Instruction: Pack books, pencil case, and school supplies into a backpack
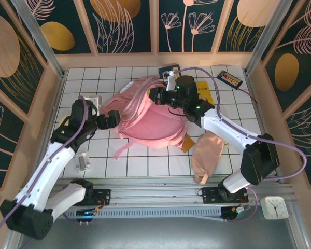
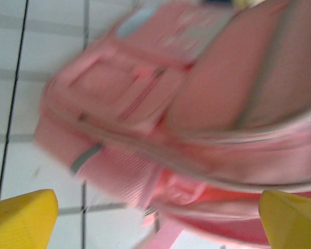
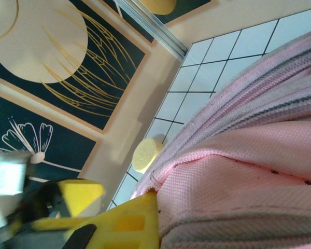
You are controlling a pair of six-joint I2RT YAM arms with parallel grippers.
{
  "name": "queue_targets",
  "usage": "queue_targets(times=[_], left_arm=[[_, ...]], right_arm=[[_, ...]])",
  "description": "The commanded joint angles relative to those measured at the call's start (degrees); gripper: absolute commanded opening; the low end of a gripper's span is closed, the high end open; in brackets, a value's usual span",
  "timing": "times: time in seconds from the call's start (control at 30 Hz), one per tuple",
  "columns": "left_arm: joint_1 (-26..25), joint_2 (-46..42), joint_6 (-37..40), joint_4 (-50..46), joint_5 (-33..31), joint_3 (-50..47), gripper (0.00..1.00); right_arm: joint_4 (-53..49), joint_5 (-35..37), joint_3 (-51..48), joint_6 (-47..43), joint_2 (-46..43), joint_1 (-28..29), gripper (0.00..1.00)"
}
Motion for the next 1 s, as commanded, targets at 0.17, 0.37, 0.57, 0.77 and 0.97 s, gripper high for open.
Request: queue_targets(times=[0.17, 0.37, 0.57, 0.77, 0.97], left_arm=[[-11.25, 7.79, 9.35, 9.52, -1.21, 4.35, 0.99], [-13.08, 17.81, 14.38, 6.58, -7.52, 12.18, 0.99], [-13.09, 26.51, 16.95, 2.45, -14.5, 19.4, 0.6], [-13.02, 29.41, 16.58, 0.5, -17.02, 22.21, 0.0], [-13.01, 30.87, 16.42, -1.68, -19.26, 23.68, 0.0]], right_arm=[[6.71, -3.1, 7.64, 1.71, 3.44, 0.74, 0.0], [6.97, -3.04, 10.11, 2.41, 5.74, 2.92, 0.0], [7.28, -2.42, 10.02, 3.85, 6.55, 4.18, 0.0], [-1.19, 2.59, 6.75, 2.99, 1.29, 2.38, 0.41], [-16.52, 9.28, -1.62, 3.12, -11.92, -4.78, 0.59]])
